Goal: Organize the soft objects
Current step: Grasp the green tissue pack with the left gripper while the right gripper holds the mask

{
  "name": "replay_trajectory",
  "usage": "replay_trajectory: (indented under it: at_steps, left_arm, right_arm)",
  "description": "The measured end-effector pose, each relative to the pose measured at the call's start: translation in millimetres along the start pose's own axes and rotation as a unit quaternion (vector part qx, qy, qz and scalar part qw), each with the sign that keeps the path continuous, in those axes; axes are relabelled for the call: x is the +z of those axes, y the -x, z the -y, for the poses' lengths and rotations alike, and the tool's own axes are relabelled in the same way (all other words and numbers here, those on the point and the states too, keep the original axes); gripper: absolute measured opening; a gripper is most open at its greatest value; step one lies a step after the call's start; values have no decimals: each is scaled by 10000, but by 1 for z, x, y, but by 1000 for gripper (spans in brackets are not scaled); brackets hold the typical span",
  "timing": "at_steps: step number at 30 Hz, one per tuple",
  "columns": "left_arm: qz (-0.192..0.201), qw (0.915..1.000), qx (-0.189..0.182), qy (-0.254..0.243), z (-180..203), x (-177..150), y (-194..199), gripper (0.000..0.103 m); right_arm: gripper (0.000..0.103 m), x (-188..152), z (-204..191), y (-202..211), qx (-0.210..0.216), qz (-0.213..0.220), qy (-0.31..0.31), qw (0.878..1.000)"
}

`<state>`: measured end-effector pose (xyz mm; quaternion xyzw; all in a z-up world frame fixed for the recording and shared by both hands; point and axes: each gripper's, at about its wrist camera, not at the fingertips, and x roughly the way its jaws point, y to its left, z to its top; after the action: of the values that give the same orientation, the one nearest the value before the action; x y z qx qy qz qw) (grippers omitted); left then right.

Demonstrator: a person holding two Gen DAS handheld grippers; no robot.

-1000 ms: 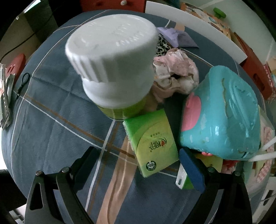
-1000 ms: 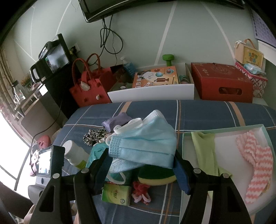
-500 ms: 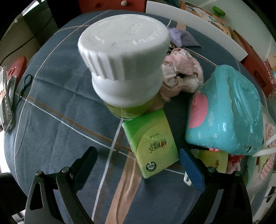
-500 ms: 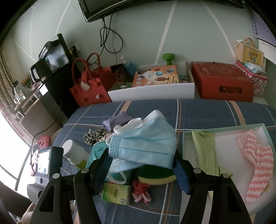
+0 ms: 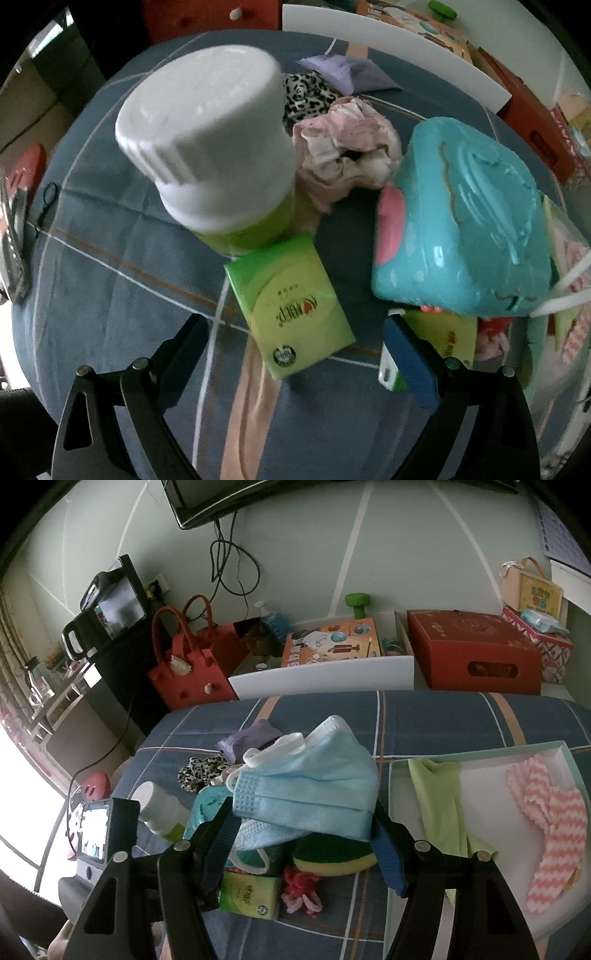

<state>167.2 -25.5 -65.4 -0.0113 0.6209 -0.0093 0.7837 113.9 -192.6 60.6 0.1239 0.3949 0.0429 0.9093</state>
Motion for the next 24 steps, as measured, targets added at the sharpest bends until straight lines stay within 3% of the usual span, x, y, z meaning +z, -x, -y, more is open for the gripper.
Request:
replay_trajectory:
  at_steps: [3,6,8,10,13,24]
  left_arm:
    - [43,9998,196,27,0,6,-3,95]
    - [33,9999,79,133,-6,10,-6,93]
    - [66,9999,27,147,-10,10,-4,85]
    - [57,9999,-14,107,-16,11,3,69]
    - [46,9999,-92,35,-11,9,6,60]
    - [101,9996,-264,22,-14,5,20,59]
  right_arm:
    - [71,0,0,0,2,-5,-5,10000]
    - [71,0,0,0,4,-4,-5,10000]
    - [71,0,0,0,3,-8,-7,10000]
    - [71,0,1,0,6,-15,-12,10000]
    - [71,-1,1,0,6,-17,-20,10000]
    - [71,-1,1,-1,0,-34,-26,10000]
